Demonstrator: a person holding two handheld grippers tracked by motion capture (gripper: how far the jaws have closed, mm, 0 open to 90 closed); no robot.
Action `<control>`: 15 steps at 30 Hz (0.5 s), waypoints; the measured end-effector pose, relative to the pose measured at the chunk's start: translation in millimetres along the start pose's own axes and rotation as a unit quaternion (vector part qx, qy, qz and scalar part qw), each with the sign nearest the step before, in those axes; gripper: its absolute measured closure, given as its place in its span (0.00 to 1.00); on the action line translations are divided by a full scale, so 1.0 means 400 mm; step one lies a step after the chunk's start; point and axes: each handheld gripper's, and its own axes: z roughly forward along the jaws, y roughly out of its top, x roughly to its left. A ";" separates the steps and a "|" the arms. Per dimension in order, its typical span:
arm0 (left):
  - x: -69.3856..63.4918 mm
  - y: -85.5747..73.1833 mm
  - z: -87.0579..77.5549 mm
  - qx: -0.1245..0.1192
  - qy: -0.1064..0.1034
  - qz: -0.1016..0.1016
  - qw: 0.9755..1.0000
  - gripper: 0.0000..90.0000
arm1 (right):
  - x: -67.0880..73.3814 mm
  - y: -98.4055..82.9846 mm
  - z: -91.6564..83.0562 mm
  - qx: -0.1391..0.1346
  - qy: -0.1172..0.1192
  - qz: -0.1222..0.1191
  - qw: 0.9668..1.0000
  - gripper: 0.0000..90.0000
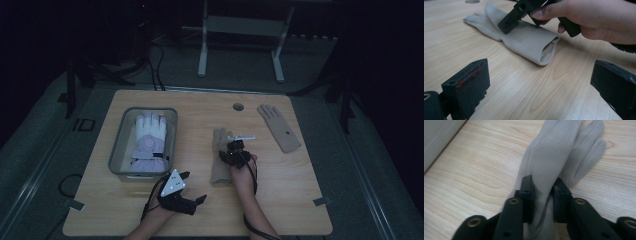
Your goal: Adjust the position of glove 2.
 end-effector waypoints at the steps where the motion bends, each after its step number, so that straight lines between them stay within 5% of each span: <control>1: 0.002 -0.001 0.001 0.001 -0.001 -0.002 1.000 0.03 | 0.001 -0.002 0.001 -0.002 0.002 -0.008 1.000 0.74; 9: 0.005 -0.005 0.000 -0.001 -0.007 -0.004 1.000 0.03 | 0.005 0.002 -0.007 0.008 0.021 -0.028 0.999 0.49; 15: 0.003 -0.006 0.002 -0.001 -0.008 -0.003 1.000 0.03 | -0.028 0.011 -0.051 -0.001 0.026 -0.043 0.999 0.46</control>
